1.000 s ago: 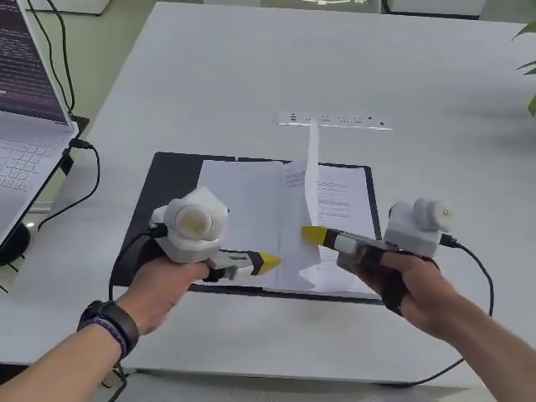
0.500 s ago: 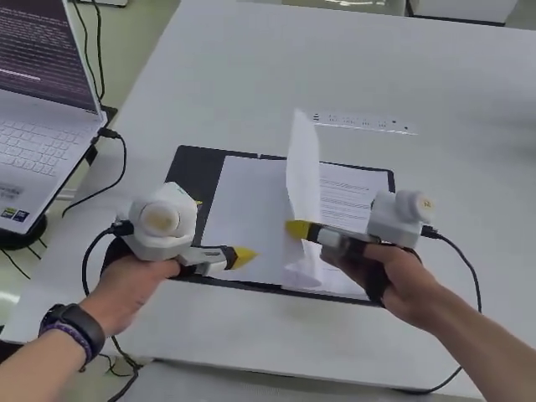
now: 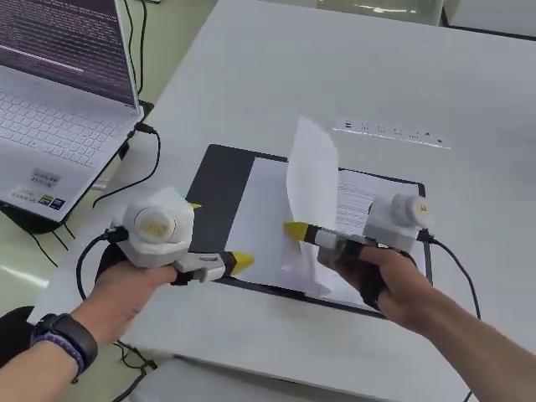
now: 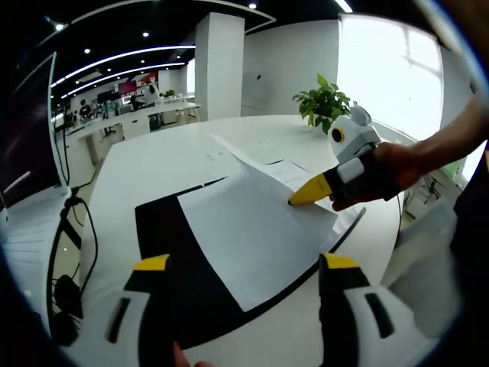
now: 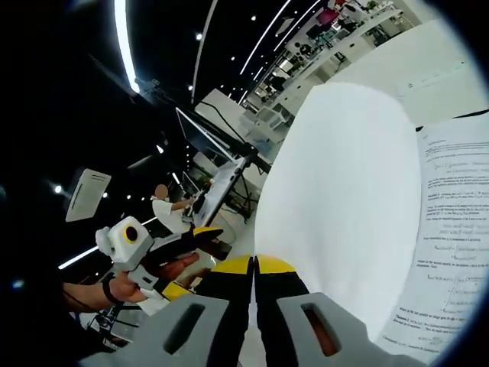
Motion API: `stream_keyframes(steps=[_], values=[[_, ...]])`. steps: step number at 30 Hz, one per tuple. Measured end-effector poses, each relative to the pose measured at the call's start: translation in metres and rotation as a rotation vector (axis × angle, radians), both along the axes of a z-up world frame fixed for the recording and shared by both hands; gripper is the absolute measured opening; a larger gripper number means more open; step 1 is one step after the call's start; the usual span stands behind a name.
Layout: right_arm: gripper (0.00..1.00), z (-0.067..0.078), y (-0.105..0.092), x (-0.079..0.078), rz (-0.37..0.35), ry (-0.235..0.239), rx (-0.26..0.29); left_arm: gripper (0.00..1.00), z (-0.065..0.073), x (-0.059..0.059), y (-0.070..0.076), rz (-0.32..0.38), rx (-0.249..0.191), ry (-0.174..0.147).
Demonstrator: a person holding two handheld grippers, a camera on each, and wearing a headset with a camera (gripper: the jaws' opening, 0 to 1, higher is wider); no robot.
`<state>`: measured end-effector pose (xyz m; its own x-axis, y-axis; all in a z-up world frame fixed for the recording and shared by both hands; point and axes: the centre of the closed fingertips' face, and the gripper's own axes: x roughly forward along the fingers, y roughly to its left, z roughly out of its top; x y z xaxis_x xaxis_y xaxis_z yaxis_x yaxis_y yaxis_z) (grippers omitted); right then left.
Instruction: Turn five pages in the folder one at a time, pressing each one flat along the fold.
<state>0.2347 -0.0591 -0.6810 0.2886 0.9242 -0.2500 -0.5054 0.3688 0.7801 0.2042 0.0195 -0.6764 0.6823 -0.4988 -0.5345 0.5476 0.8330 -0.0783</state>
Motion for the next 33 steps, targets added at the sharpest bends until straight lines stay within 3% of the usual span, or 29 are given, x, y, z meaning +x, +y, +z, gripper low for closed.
stream_keyframes(steps=[8,15,24,33], values=[[0.0,-0.009,0.027,0.002,0.009,0.026,-0.007,0.77,-0.006,-0.013,0.021,0.03,0.007,0.012],[0.0,-0.019,0.044,0.007,-0.001,0.059,-0.013,0.77,-0.007,-0.018,0.033,0.053,-0.002,0.016],[0.0,-0.052,0.058,0.006,-0.016,0.139,-0.061,0.77,-0.009,-0.025,0.039,0.074,-0.009,0.023],[0.0,-0.083,0.067,0.01,-0.024,0.171,-0.114,0.77,-0.01,-0.029,0.044,0.092,-0.015,0.033]])
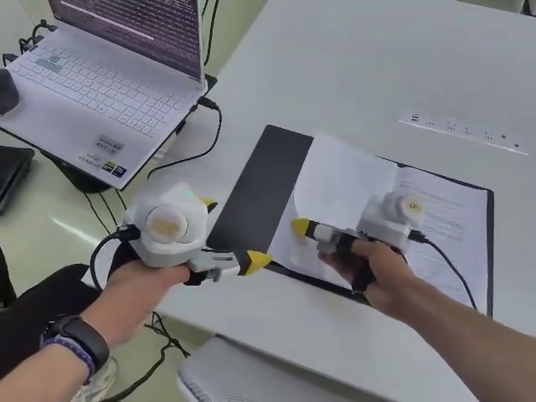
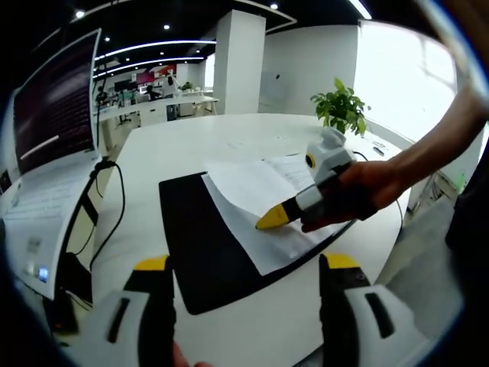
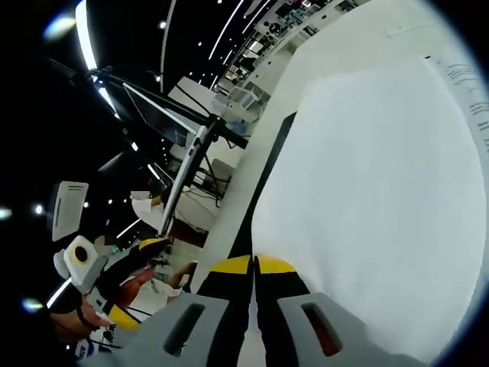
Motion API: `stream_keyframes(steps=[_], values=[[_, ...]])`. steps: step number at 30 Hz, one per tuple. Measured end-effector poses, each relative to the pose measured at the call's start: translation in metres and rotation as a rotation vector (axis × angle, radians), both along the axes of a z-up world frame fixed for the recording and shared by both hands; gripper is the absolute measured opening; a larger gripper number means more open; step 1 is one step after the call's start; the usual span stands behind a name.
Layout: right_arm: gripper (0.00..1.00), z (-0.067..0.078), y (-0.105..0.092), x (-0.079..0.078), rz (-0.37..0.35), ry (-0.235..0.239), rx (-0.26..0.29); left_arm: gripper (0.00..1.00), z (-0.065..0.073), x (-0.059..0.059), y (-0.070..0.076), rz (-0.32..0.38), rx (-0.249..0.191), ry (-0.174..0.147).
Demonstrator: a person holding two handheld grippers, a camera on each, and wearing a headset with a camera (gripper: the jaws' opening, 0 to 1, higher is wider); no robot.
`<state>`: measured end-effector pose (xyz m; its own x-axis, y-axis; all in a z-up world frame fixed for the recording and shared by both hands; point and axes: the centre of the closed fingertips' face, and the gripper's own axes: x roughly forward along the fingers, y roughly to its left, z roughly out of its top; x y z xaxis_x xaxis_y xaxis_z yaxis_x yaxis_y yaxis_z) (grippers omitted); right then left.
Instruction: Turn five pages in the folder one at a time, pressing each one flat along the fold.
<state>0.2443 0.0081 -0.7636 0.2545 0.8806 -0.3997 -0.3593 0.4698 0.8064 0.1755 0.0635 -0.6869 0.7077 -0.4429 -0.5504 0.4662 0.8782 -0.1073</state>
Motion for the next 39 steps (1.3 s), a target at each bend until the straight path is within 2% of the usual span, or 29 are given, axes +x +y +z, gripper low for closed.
stream_keyframes(steps=[3,6,10,14,24,29,30,33,36,39], values=[[0.0,-0.008,0.001,0.001,-0.01,0.017,-0.013,0.77,0.001,0.0,0.001,0.009,-0.003,0.0],[0.0,-0.021,-0.001,-0.001,-0.018,0.025,-0.055,0.78,0.0,0.001,0.001,0.007,0.001,0.004],[0.05,-0.027,0.003,-0.005,-0.03,0.043,-0.053,0.78,-0.003,0.001,0.0,0.006,0.001,0.013],[0.11,-0.023,0.008,-0.007,-0.054,0.09,0.029,0.78,-0.008,0.0,-0.002,-0.001,-0.001,0.029],[0.21,-0.015,0.01,-0.009,-0.042,0.072,0.07,0.77,-0.017,0.001,-0.011,-0.031,0.006,0.056],[0.25,-0.013,0.011,-0.009,-0.049,0.087,0.086,0.74,-0.021,0.006,-0.02,-0.049,0.01,0.067],[0.27,-0.012,0.011,-0.009,-0.045,0.088,0.09,0.74,-0.024,0.008,-0.02,-0.05,0.008,0.077],[0.34,-0.003,0.012,-0.014,-0.007,0.071,0.111,0.72,-0.033,0.01,-0.025,-0.064,-0.017,0.111],[0.34,0.004,0.005,-0.014,0.026,0.032,0.113,0.67,-0.034,0.014,-0.03,-0.082,-0.002,0.104],[0.33,0.014,-0.007,-0.006,0.013,0.008,0.125,0.63,-0.033,0.022,-0.037,-0.087,-0.007,0.091]])
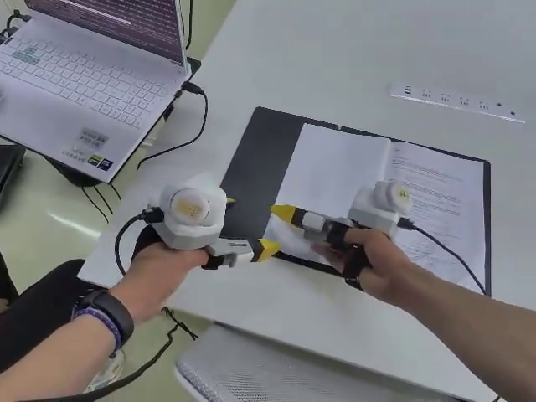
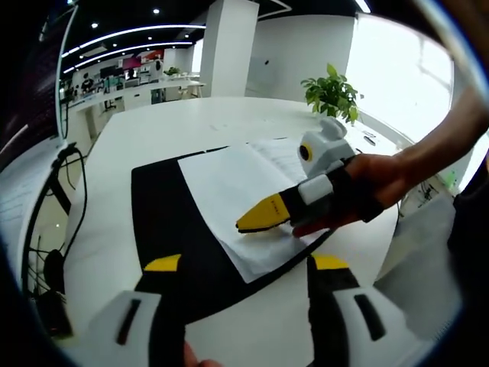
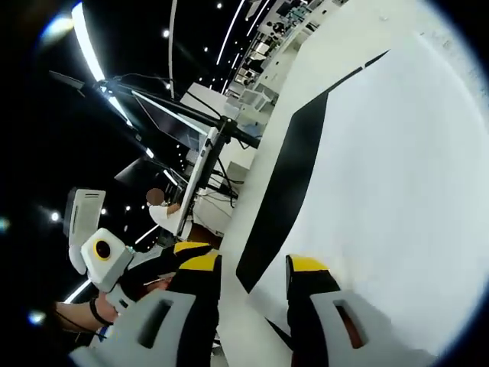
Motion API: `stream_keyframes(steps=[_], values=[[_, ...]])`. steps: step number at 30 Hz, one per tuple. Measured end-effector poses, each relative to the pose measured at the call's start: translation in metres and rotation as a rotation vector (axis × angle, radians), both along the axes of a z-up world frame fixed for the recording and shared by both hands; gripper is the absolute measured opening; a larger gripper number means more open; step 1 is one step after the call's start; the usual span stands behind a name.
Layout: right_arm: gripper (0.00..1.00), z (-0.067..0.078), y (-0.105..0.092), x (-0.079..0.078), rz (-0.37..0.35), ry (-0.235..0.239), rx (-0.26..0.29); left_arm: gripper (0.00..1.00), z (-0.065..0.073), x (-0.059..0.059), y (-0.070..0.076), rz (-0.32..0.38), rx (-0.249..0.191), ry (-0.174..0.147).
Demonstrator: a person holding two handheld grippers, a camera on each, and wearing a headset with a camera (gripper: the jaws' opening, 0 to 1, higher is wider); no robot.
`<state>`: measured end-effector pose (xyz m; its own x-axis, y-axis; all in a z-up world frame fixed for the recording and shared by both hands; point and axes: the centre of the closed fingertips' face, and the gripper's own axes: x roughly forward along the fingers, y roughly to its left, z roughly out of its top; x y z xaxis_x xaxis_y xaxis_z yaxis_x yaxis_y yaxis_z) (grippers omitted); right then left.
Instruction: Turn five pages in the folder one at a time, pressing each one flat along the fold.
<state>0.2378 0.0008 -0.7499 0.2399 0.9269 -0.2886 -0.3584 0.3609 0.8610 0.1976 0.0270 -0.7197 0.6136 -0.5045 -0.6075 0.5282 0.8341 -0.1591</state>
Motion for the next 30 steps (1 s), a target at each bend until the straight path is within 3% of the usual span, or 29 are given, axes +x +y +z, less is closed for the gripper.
stream_keyframes(steps=[9,16,23,30], values=[[0.35,0.017,-0.051,0.024,-0.062,-0.083,-0.023,0.51,-0.007,0.016,-0.014,-0.039,0.021,-0.006],[0.34,0.017,-0.084,0.026,-0.105,-0.088,-0.046,0.37,-0.019,0.025,-0.022,-0.059,0.042,-0.005],[0.34,0.013,-0.101,0.021,-0.119,-0.09,-0.054,0.26,-0.035,0.025,-0.03,-0.091,0.068,0.009],[0.33,0.014,-0.112,0.018,-0.118,-0.103,-0.057,0.19,-0.058,0.017,-0.03,-0.11,0.107,0.052]])
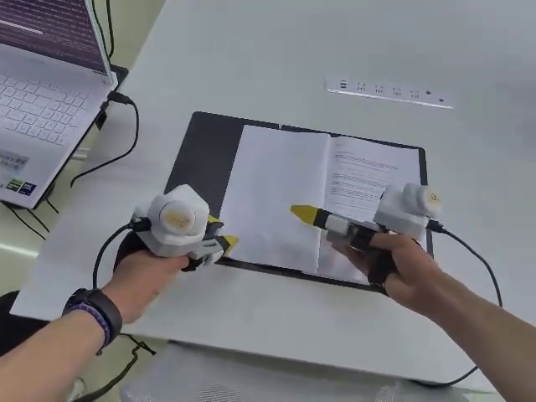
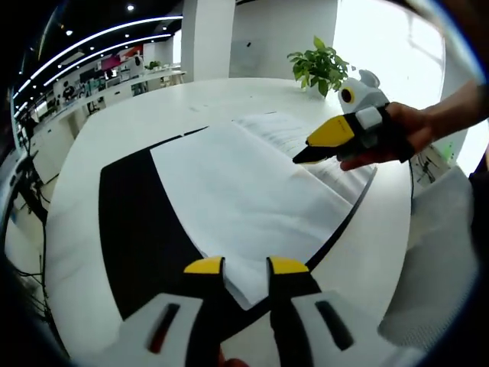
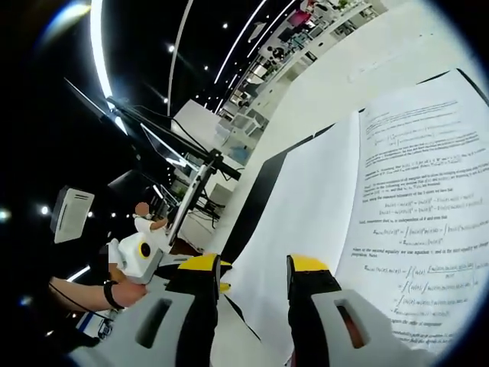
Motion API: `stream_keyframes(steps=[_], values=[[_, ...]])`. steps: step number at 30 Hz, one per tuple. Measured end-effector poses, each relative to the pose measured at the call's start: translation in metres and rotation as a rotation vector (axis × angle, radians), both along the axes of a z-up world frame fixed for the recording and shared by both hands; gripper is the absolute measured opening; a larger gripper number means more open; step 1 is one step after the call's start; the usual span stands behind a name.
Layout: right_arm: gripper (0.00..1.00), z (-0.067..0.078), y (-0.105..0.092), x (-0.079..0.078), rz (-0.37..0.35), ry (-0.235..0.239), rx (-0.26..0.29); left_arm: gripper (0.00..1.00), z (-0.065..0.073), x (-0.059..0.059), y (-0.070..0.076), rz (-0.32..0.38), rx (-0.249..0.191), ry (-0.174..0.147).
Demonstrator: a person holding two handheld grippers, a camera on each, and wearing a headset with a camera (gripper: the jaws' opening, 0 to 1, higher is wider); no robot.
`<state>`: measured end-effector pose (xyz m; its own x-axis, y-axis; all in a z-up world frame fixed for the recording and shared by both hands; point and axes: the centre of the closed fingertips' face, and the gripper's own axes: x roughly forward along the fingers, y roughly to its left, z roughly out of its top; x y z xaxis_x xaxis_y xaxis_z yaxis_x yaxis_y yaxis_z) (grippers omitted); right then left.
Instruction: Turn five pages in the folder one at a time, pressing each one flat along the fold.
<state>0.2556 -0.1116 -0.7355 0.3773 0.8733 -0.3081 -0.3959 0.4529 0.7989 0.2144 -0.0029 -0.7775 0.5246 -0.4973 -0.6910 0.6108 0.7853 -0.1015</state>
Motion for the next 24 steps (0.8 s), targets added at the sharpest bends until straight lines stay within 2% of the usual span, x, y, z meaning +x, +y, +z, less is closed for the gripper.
stream_keyframes(steps=[4,6,7,8,10,14,16,21,24], values=[[0.33,0.0,-0.003,-0.001,0.008,-0.005,-0.002,0.12,-0.008,-0.004,0.001,-0.011,0.024,0.013],[0.33,-0.002,-0.006,-0.001,0.012,-0.006,-0.008,0.1,-0.011,-0.007,0.002,-0.008,0.046,0.022],[0.33,-0.002,-0.007,-0.001,0.012,-0.006,-0.008,0.09,-0.014,-0.009,0.005,-0.012,0.076,0.022],[0.32,-0.002,-0.008,-0.001,0.012,-0.007,-0.007,0.08,-0.012,-0.007,0.003,-0.017,0.076,0.0],[0.32,-0.002,-0.011,0.001,0.01,-0.009,-0.007,0.06,-0.012,-0.009,0.003,-0.026,0.098,-0.001],[0.31,-0.003,-0.015,0.006,0.012,-0.023,-0.017,0.01,-0.014,-0.003,0.007,-0.01,0.09,-0.012],[0.29,-0.005,-0.019,0.012,0.017,-0.053,-0.048,0.0,-0.014,-0.002,0.009,0.003,0.079,-0.014],[0.26,-0.006,-0.021,0.027,0.031,-0.094,-0.078,0.0,-0.01,-0.005,0.007,0.006,0.075,-0.018],[0.24,-0.005,-0.02,0.032,0.063,-0.13,-0.111,0.0,-0.01,-0.005,0.006,0.003,0.077,-0.017]])
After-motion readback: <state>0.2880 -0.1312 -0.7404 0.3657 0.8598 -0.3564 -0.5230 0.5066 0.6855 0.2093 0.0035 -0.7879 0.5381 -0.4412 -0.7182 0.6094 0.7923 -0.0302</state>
